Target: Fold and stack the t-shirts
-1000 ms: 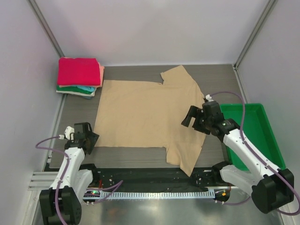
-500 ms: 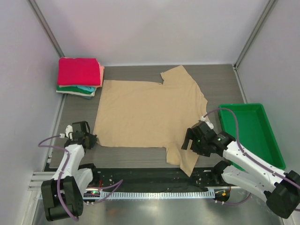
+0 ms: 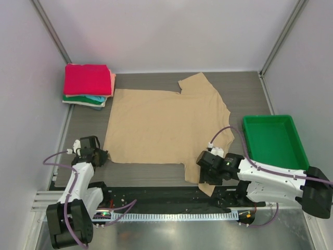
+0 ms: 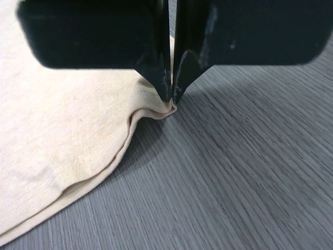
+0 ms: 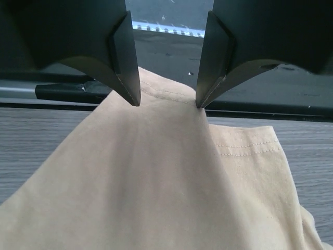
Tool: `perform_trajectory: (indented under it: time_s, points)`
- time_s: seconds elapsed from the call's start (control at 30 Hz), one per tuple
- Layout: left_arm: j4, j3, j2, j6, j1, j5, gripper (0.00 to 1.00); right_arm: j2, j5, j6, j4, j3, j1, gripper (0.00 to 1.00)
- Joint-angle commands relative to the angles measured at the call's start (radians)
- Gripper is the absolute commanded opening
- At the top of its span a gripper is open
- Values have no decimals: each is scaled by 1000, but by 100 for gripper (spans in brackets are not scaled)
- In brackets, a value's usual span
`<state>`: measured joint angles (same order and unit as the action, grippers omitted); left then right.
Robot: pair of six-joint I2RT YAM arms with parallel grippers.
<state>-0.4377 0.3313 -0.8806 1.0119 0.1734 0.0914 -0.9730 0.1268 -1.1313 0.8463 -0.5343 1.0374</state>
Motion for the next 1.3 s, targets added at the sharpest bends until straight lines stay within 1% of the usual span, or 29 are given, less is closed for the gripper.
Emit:
perform_trajectory:
  time_s: [0.0, 0.17, 0.27, 0.3, 0.4, 0.47, 0.5, 0.57, 0.6, 0.7, 0.73, 0.77, 0.8, 0.83, 0.87, 0.93, 0.97, 1.0, 1.07, 1.1, 1.2, 1.27]
  points:
    - [13, -6, 11, -18, 6, -12, 0, -49, 62, -58, -61, -36, 27, 52]
    - [13, -9, 25, -19, 6, -12, 0, -85, 79, -53, -92, -33, 41, 52]
    - [10, -12, 37, -19, 6, -12, 0, -76, 96, -53, -105, -50, 61, 55]
    - [10, -14, 42, -19, 8, -12, 0, -78, 99, -47, -118, -53, 64, 58]
    - [11, -15, 45, -19, 6, -12, 1, -128, 93, -24, -130, -41, 67, 59]
    - [10, -14, 42, -18, 6, -12, 0, -145, 85, -24, -139, -30, 73, 54]
    - [10, -14, 43, -18, 5, -13, 0, -144, 86, -33, -147, -18, 79, 45]
    - [8, -14, 45, -18, 6, -12, 0, -127, 92, -36, -150, -12, 78, 33]
    - [8, -14, 48, -19, 6, -13, 0, -122, 96, -36, -142, -9, 78, 21]
    - [-7, 3, 83, -36, 6, -24, 0, -104, 141, -33, -90, -47, 78, 1]
    - [-44, 15, 104, -44, 6, -21, 0, -96, 167, -30, -66, -73, 78, 1]
    - [-68, 31, 165, -53, 6, -15, 0, -80, 198, -15, -37, -101, 78, 1]
    - [-93, 43, 195, -50, 0, 2, 0, -75, 255, 2, 3, -163, 75, 1]
    - [-88, 44, 221, -47, -8, 1, 0, -73, 272, 33, 20, -194, 63, 1]
    - [-87, 51, 253, -42, -8, -4, 0, -79, 281, 95, 34, -223, 3, 1]
    - [-96, 93, 249, -45, -9, -25, 0, -89, 232, 187, 39, -288, -106, 1]
    - [-99, 118, 232, -50, -9, -30, 0, -92, 217, 226, 34, -305, -213, 1]
    - [-108, 138, 183, -64, -8, -33, 0, -104, 208, 305, 7, -334, -255, 1]
    - [-110, 204, 131, -75, -8, -61, 0, -133, 195, 370, -3, -380, -322, 1]
    - [-102, 222, 100, -81, -9, -70, 0, -157, 198, 425, -12, -429, -368, 1]
    - [-50, 297, -1, -91, -9, -85, 0, -259, 182, 510, -44, -519, -457, 1]
    - [-30, 328, -72, -93, -9, -113, 0, -329, 150, 536, -64, -558, -494, 1]
